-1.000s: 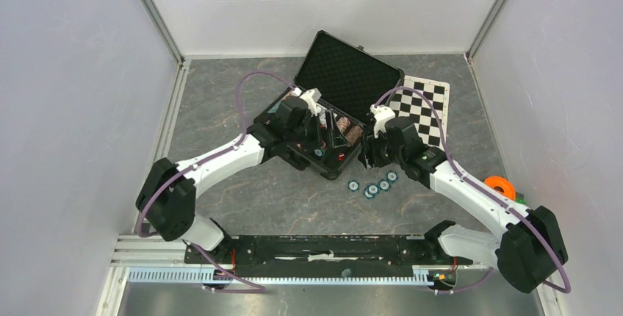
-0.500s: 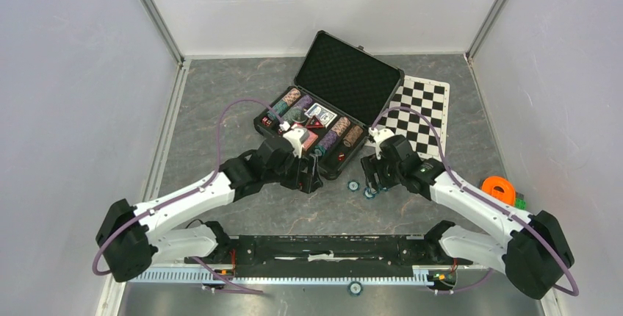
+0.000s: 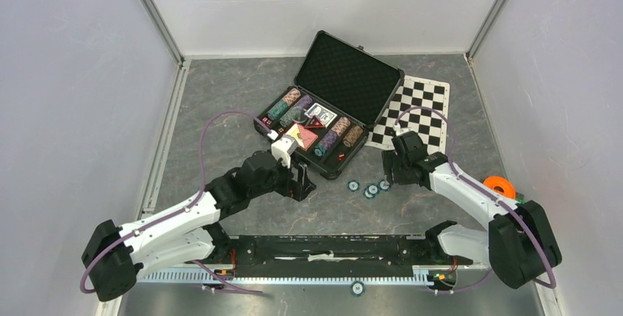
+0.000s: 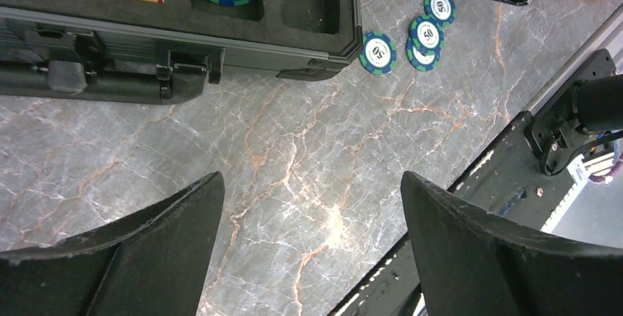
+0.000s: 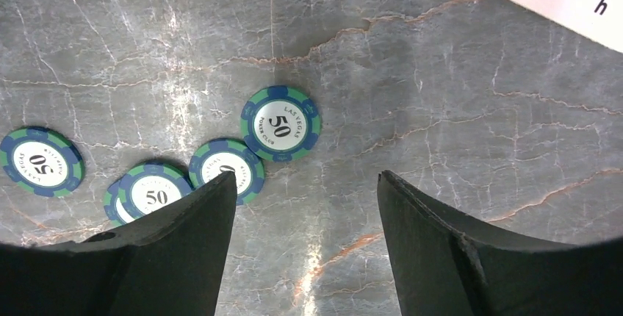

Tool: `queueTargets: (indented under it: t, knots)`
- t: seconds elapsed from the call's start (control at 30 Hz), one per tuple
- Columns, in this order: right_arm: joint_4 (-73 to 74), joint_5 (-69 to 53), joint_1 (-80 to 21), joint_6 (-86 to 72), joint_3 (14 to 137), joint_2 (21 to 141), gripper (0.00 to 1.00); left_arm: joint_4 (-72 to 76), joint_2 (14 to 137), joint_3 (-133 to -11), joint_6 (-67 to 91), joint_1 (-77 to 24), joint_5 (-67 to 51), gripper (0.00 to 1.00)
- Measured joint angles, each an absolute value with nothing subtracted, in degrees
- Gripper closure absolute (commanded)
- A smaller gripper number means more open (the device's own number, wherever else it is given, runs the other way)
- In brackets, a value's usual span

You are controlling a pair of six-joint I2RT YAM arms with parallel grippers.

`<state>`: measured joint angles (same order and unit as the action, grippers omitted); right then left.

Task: Pack up texas hold em set

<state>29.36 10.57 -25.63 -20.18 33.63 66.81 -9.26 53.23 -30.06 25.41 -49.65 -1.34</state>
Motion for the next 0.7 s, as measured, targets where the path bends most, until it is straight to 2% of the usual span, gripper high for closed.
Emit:
queueTargets:
  t: [0.3, 0.43, 0.53, 0.67, 0.7]
  knots:
    - [28.71, 9.37, -24.86, -21.26, 35.03, 71.00, 0.28, -1.93, 46.81, -23.66, 22.20, -49.65, -0.05, 0.00]
    - [28.62, 10.66, -24.86, -22.04, 35.81, 70.67, 0.24, 1.32, 45.50, -21.02, 21.37, -49.65, -0.08, 0.00]
    - [28.38, 13.10, -24.86, -22.70, 36.10, 67.94, 0.20, 3.20, 44.73, -19.49, 21.10, -49.65, -0.08, 0.00]
    - [26.24, 16.14, -24.86, -22.81, 36.05, 61.32, 0.22, 4.86, 43.40, -18.17, 20.84, -49.65, -0.64, 0.00]
    - [25.26, 16.99, -24.86, -22.63, 35.86, 60.01, 0.08, 5.13, 43.03, -17.93, 20.82, -49.65, -0.75, 0.00]
